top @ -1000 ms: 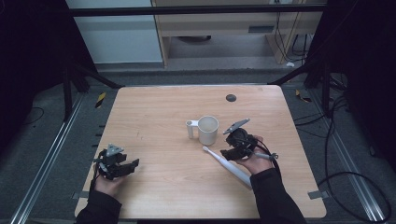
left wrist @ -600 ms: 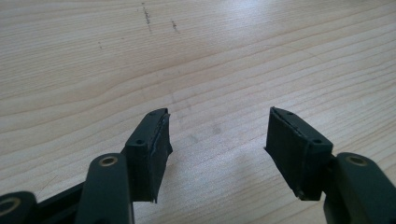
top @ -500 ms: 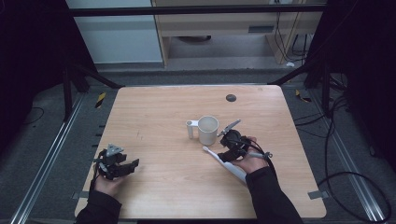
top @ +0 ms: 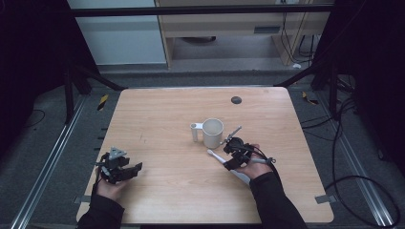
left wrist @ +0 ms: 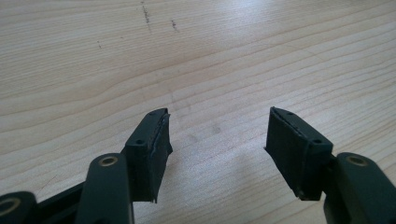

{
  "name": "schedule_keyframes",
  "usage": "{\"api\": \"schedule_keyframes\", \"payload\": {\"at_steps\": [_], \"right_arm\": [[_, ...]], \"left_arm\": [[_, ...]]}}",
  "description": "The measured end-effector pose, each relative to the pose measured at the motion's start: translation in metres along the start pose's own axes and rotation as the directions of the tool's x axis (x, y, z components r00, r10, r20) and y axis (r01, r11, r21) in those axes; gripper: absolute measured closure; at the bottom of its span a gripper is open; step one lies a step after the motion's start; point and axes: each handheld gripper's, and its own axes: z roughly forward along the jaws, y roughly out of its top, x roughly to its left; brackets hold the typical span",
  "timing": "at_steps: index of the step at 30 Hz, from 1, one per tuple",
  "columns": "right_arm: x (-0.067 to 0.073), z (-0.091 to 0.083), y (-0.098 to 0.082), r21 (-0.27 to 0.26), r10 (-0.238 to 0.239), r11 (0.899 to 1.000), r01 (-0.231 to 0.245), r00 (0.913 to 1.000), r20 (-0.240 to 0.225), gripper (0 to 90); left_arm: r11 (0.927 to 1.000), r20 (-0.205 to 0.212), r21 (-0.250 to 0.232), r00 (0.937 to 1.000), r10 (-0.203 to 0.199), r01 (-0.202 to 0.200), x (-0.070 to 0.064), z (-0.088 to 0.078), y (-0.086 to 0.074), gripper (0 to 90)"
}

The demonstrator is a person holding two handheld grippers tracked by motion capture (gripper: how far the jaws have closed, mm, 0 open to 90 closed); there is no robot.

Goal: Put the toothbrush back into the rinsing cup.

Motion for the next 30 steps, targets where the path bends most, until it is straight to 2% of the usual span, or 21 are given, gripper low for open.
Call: {"api": "schedule_keyframes", "payload": {"at_steps": [6,23,27,30], "right_arm": [[0.0,0.008,-0.001,0.03,0.011,0.999,-0.011,0.9999,-0.002,50.4],[-0.003,0.022,-0.001,0.09,0.001,0.996,0.001,0.9998,-0.019,55.9],[-0.002,0.024,0.0,0.105,0.012,0.994,-0.01,0.9998,-0.017,56.9],[-0.004,0.027,-0.001,0.113,-0.012,0.994,0.013,0.9998,-0.015,59.1]], "left_arm": [[1.0,-0.001,0.001,1.0,0.003,-0.003,0.0,0.0,0.0,38.5],[1.0,-0.001,0.008,1.0,0.005,-0.005,0.001,0.0,0.0,38.5],[1.0,-0.002,0.005,1.0,0.002,-0.002,0.001,0.001,0.0,38.5],[1.0,-0.001,0.008,1.0,0.004,-0.004,0.001,0.001,0.0,38.5]]}}
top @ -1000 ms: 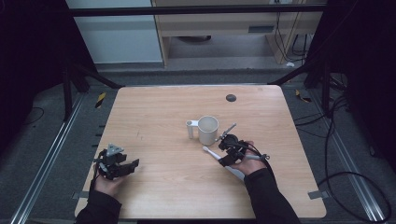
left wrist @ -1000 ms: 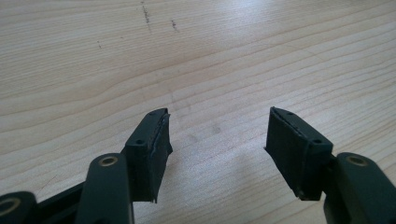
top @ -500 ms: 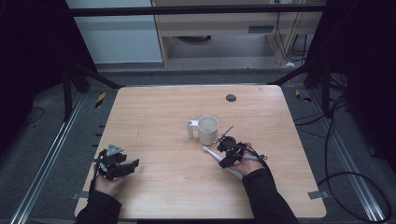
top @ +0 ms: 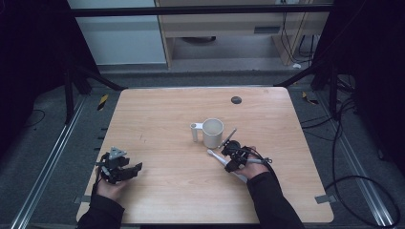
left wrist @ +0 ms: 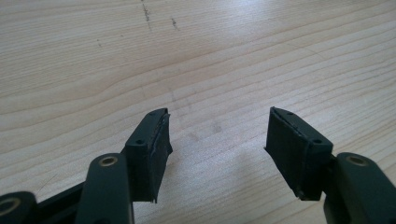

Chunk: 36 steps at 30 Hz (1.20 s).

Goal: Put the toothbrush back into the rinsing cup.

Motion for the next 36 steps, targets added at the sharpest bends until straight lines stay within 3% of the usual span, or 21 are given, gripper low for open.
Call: {"api": "schedule_keyframes", "payload": {"at_steps": [2,7,10,20,30,36], "right_arm": [[0.001,0.0,0.001,0.009,0.027,1.0,-0.027,0.9996,-0.009,60.0],[0.0,0.0,0.002,0.019,0.009,1.0,-0.009,0.9999,-0.01,65.9],[0.002,-0.001,0.003,0.029,0.033,0.999,-0.032,0.9994,-0.012,66.5],[0.006,-0.004,0.004,0.033,0.008,0.999,-0.007,0.9997,-0.022,67.5],[0.011,-0.03,-0.002,-0.066,-0.017,0.998,0.015,0.9993,-0.033,67.8],[0.011,-0.042,-0.007,-0.118,-0.002,0.993,-0.003,0.9993,-0.038,67.9]], "left_arm": [[1.0,-0.001,-0.002,1.0,-0.002,0.002,0.0,0.0,0.0,38.5],[1.0,0.0,0.0,1.0,0.0,0.0,0.0,0.0,0.0,38.5],[1.0,0.0,-0.001,1.0,0.0,0.0,0.0,0.0,0.0,38.5],[1.0,0.001,0.0,1.0,-0.002,0.002,0.0,0.0,0.0,38.5],[1.0,0.001,0.0,1.0,-0.005,0.005,0.0,0.0,0.0,38.5],[1.0,0.002,-0.001,1.0,-0.005,0.005,-0.001,0.0,0.0,38.5]]}}
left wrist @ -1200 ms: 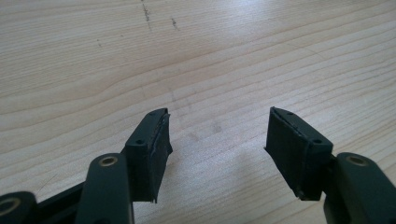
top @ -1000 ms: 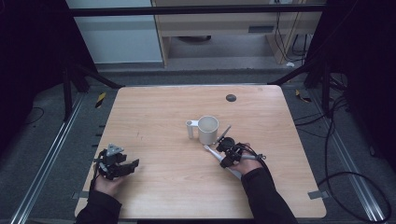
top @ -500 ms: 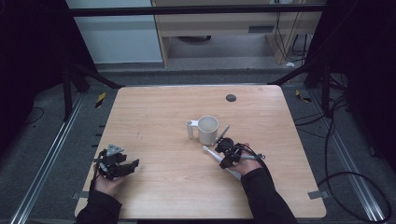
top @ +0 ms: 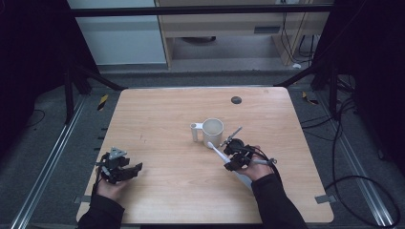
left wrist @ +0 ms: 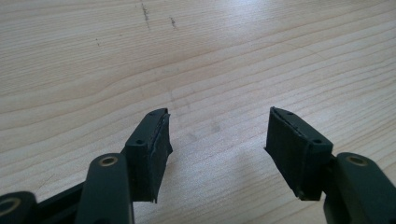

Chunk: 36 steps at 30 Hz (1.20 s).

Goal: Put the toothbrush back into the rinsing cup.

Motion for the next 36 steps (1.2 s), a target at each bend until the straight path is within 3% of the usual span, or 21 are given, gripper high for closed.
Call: {"api": "schedule_keyframes", "payload": {"at_steps": [4,11,12,14,17,18,19,20,21,22,23,27,28,29,30,31,32,33,34,35,36], "right_arm": [[-0.002,-0.017,-0.006,-0.079,0.019,0.997,-0.019,0.9998,0.009,68.0],[-0.006,-0.034,-0.013,-0.162,0.042,0.986,-0.039,0.999,0.015,67.9],[-0.008,-0.039,-0.016,-0.201,0.053,0.978,-0.047,0.9984,0.022,68.0],[-0.009,-0.04,-0.017,-0.21,0.056,0.976,-0.05,0.9982,0.023,68.0],[-0.012,-0.048,-0.022,-0.286,0.075,0.956,-0.063,0.9966,0.033,67.9],[-0.012,-0.048,-0.022,-0.286,0.075,0.956,-0.063,0.9966,0.033,67.9],[-0.013,-0.052,-0.023,-0.332,0.087,0.941,-0.07,0.9954,0.039,67.9],[-0.014,-0.054,-0.024,-0.354,0.095,0.932,-0.075,0.9947,0.04,67.9],[-0.014,-0.054,-0.024,-0.354,0.095,0.932,-0.075,0.9947,0.04,67.9],[-0.014,-0.056,-0.025,-0.379,0.1,0.922,-0.078,0.9942,0.04,67.9],[-0.015,-0.059,-0.027,-0.428,0.113,0.9,-0.087,0.9929,0.036,67.8],[-0.016,-0.066,-0.029,-0.519,0.143,0.848,-0.106,0.9893,0.03,67.8],[-0.016,-0.066,-0.029,-0.519,0.143,0.848,-0.106,0.9893,0.03,67.8],[-0.016,-0.068,-0.029,-0.556,0.156,0.823,-0.118,0.9875,0.022,67.8],[-0.016,-0.068,-0.029,-0.556,0.156,0.823,-0.118,0.9875,0.022,67.8],[-0.016,-0.07,-0.029,-0.581,0.17,0.803,-0.131,0.9853,0.013,67.8],[-0.016,-0.07,-0.029,-0.581,0.17,0.803,-0.131,0.9853,0.013,67.8],[-0.015,-0.071,-0.028,-0.603,0.175,0.787,-0.131,0.9845,0.014,67.8],[-0.015,-0.072,-0.027,-0.613,0.181,0.779,-0.133,0.9834,0.016,67.8],[-0.015,-0.072,-0.027,-0.613,0.181,0.779,-0.133,0.9834,0.016,67.8],[-0.015,-0.072,-0.027,-0.626,0.187,0.768,-0.135,0.9823,0.017,67.8]], "left_arm": [[1.0,0.0,0.002,1.0,0.0,0.0,0.0,0.0,0.0,38.5],[1.0,0.0,0.001,1.0,0.0,0.0,0.0,0.0,0.0,38.5],[1.0,0.0,0.0,1.0,0.0,0.0,0.0,0.0,0.0,38.5],[1.0,0.0,0.001,1.0,-0.001,0.001,0.0,0.0,0.0,38.5],[1.0,0.0,0.001,1.0,-0.001,0.001,0.0,0.0,0.0,38.5],[1.0,-0.001,0.001,1.0,-0.001,0.001,0.0,0.0,0.0,38.5],[1.0,-0.001,0.0,1.0,-0.001,0.001,0.0,0.0,0.0,38.5],[1.0,-0.001,0.0,1.0,-0.001,0.001,0.0,0.0,0.0,38.5],[1.0,-0.001,0.0,1.0,-0.001,0.001,0.0,0.0,0.0,38.5],[1.0,-0.001,0.0,1.0,-0.001,0.001,0.0,0.0,0.0,38.5],[1.0,-0.001,0.0,1.0,-0.001,0.001,0.0,0.0,0.0,38.5],[1.0,-0.002,0.0,1.0,-0.001,0.001,0.0,0.0,0.0,38.5],[1.0,-0.002,0.0,1.0,0.0,0.0,0.0,0.0,0.0,38.5],[1.0,-0.002,0.0,1.0,0.0,0.0,0.0,0.0,0.0,38.5],[1.0,-0.002,0.0,1.0,-0.001,0.001,0.0,0.0,0.0,38.5],[1.0,-0.002,-0.001,1.0,-0.001,0.001,0.0,0.0,0.0,38.5],[1.0,-0.003,-0.001,1.0,0.0,0.0,0.0,0.0,0.0,38.5],[1.0,-0.003,-0.001,1.0,-0.001,0.001,0.0,0.0,0.0,38.5],[1.0,-0.003,-0.001,1.0,-0.001,0.001,0.0,0.0,0.0,38.5],[1.0,-0.002,-0.001,1.0,0.0,0.0,0.0,0.0,0.0,38.5],[1.0,-0.003,-0.002,1.0,0.0,0.0,0.0,0.0,0.0,38.5]]}}
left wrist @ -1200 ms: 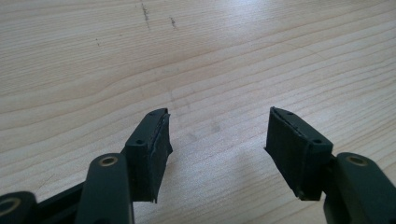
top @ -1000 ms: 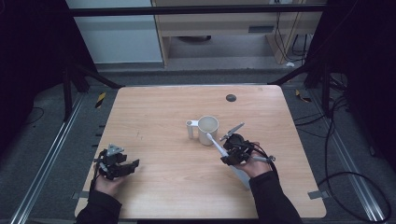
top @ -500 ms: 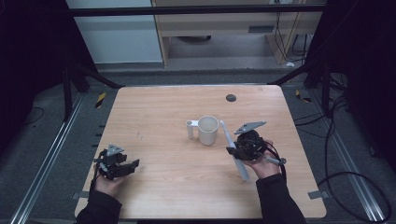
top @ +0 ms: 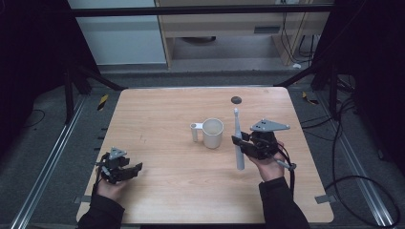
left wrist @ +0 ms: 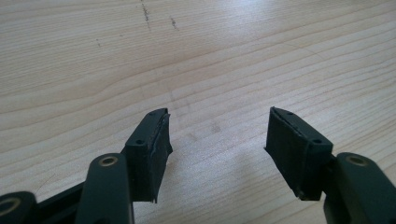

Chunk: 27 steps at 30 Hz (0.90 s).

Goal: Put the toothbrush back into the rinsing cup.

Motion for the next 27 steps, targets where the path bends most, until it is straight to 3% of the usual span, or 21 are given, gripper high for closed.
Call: {"api": "schedule_keyframes", "payload": {"at_steps": [9,21,27], "right_arm": [[0.004,0.001,0.015,-0.139,0.029,0.99,-0.029,0.9996,-0.002,67.8],[0.011,0.013,0.035,-0.222,0.048,0.973,-0.055,0.9982,-0.037,67.9],[0.013,0.025,0.049,-0.27,0.064,0.96,-0.076,0.9966,-0.051,67.8]], "left_arm": [[1.0,-0.002,-0.005,1.0,-0.003,0.003,0.0,0.0,0.0,38.5],[1.0,-0.002,-0.006,1.0,-0.003,0.003,0.0,0.0,0.0,38.5],[1.0,-0.001,-0.006,1.0,-0.004,0.004,0.001,0.0,0.0,38.5]]}}
